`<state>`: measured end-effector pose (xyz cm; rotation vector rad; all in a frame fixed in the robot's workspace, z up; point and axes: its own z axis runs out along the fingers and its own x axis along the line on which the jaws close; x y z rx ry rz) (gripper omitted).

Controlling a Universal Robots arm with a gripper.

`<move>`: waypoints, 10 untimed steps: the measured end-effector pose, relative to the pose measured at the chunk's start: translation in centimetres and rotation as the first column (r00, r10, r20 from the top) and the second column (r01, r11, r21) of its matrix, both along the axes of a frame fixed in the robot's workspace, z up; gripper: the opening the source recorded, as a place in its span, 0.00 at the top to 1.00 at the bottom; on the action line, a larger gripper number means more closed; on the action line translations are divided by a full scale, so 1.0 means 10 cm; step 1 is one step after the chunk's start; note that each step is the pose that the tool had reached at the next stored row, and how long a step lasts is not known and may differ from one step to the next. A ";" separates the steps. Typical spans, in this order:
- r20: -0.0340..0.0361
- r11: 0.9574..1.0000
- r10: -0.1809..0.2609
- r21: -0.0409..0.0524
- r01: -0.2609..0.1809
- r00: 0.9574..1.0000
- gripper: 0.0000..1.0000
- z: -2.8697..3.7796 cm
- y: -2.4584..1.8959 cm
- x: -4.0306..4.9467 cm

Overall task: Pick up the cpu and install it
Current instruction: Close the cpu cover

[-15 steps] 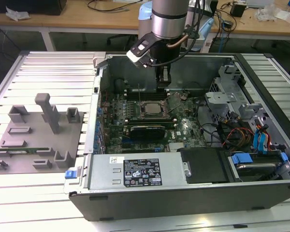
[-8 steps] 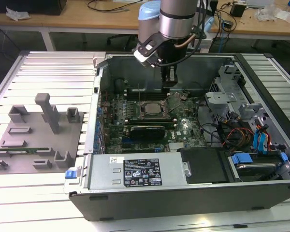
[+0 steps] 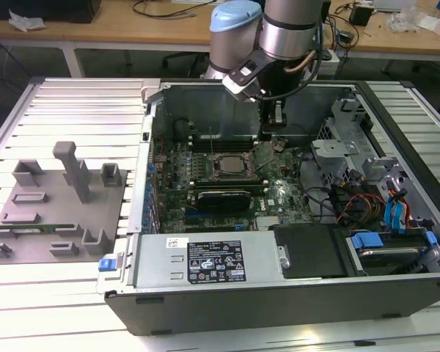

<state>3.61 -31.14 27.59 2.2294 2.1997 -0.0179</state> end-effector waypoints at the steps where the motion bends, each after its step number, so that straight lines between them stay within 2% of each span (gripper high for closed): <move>1: -0.002 1.000 0.000 0.000 0.000 1.000 0.89 0.000 0.000 0.027; 3: -0.011 1.000 0.000 0.000 0.000 1.000 0.89 0.000 0.000 0.169; 10: -0.024 1.000 0.000 0.000 0.000 1.000 0.89 -0.001 0.000 0.375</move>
